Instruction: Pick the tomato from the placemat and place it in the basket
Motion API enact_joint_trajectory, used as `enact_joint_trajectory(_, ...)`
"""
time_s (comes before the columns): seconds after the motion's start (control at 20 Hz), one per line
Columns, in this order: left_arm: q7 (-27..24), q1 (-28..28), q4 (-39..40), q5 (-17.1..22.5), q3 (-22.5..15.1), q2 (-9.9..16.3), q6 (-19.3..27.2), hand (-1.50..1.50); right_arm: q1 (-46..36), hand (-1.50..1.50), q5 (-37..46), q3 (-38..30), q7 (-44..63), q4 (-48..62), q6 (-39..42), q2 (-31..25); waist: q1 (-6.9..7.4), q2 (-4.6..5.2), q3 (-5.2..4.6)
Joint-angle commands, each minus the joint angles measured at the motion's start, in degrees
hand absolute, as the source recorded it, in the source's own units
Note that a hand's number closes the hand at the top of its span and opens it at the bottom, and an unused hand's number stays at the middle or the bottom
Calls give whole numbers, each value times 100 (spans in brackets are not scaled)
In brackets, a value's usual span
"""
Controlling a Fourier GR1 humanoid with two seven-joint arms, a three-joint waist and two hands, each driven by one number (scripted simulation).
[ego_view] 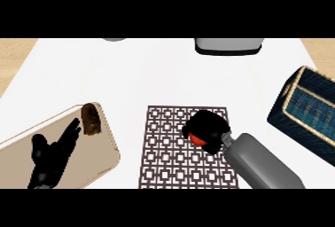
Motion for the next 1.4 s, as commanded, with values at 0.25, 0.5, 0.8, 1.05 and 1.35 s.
enact_joint_trajectory(0.25,556,143,79,-83,-86,-128,14,0,-225,150,531,-119,-585,522,-555,63,8,44,-67)
enact_joint_trajectory(0.5,316,233,211,-54,103,-93,102,0,-64,150,204,-1656,2419,837,-390,531,-339,7,-87)
enact_joint_trajectory(0.8,218,525,38,45,172,-4,-40,0,-132,150,434,-2668,5337,778,-1268,1273,-249,-20,-90)
enact_joint_trajectory(1.05,287,328,153,-24,84,-18,-87,0,-767,150,303,-2884,6676,-424,-2167,1443,-181,-36,-75)
enact_joint_trajectory(1.35,282,643,-13,-37,-16,-49,-140,0,-1490,150,1015,-3099,7371,-1873,-3624,1453,-158,-95,-78)
